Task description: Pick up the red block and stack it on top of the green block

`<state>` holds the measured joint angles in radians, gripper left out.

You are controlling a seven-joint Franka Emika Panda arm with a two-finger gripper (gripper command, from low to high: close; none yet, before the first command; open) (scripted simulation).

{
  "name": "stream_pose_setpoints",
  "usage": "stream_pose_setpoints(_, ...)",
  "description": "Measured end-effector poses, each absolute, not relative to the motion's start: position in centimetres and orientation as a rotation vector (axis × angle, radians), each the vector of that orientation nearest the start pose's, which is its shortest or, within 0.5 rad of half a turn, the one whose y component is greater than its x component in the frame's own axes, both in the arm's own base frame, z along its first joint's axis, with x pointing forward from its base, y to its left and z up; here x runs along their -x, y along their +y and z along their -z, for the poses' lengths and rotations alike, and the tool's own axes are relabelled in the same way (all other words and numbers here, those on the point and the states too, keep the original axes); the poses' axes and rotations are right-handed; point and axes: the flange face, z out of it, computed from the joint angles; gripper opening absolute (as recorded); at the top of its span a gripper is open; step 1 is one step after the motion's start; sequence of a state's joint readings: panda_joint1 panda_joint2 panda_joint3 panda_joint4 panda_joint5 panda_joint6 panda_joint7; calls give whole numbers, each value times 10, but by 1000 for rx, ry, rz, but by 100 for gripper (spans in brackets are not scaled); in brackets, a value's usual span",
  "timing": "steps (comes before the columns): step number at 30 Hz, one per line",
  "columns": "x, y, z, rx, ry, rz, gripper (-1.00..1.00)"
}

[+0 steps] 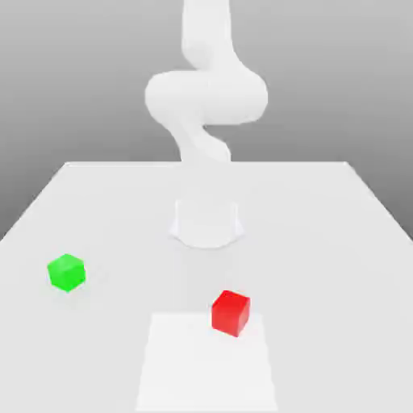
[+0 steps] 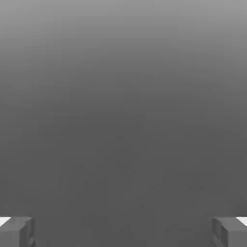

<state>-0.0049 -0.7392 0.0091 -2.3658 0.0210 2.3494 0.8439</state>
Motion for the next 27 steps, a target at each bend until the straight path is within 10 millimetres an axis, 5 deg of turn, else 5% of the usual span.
stream_pose_setpoints(4,-407,12,-562,2467,1256,709,0)
stream_pose_setpoints(9,-414,25,-436,2489,1450,463,0)
stream_pose_setpoints(12,-399,33,-361,2501,1580,315,0)
stream_pose_setpoints(18,-340,41,-210,2515,1853,37,0)
stream_pose_setpoints(23,-330,42,-155,2512,1884,1,0)
stream_pose_setpoints(24,-329,43,-148,2512,1884,0,-100)
stream_pose_setpoints(27,-329,43,-148,2512,1884,1,-100)
